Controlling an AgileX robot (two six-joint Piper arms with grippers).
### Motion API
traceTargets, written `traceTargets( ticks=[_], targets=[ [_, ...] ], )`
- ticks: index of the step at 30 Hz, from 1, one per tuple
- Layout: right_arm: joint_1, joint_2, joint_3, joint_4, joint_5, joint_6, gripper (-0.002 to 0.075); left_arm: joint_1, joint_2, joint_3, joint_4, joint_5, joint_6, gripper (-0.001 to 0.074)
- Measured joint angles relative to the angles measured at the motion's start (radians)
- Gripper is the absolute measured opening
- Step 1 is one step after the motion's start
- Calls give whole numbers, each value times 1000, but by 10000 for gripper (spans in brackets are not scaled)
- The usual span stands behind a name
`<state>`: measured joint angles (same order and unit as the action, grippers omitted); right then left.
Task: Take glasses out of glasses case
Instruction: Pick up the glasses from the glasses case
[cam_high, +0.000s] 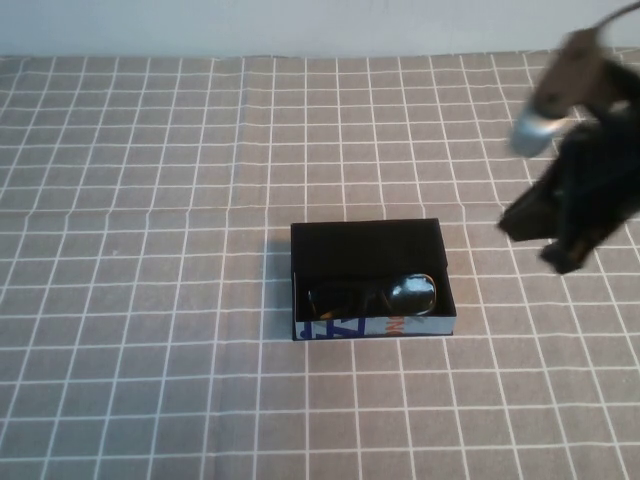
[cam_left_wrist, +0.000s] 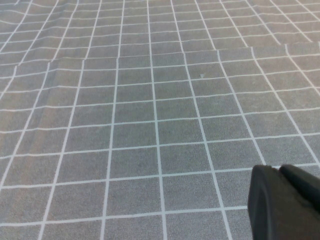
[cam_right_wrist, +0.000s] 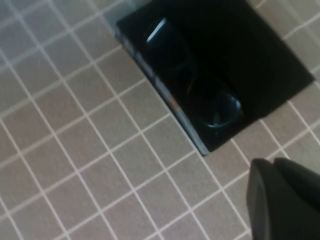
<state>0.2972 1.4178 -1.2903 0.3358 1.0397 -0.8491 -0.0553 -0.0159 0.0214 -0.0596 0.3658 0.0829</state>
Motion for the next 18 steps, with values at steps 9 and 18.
traceTargets(
  ticks=[9, 18],
  targets=[
    [180, 384, -263, -153, 58, -122, 66, 0, 0, 0, 0, 0, 0, -4],
    [234, 581, -360, -172, 7, -222, 347, 0, 0, 0, 0, 0, 0, -5]
  ],
)
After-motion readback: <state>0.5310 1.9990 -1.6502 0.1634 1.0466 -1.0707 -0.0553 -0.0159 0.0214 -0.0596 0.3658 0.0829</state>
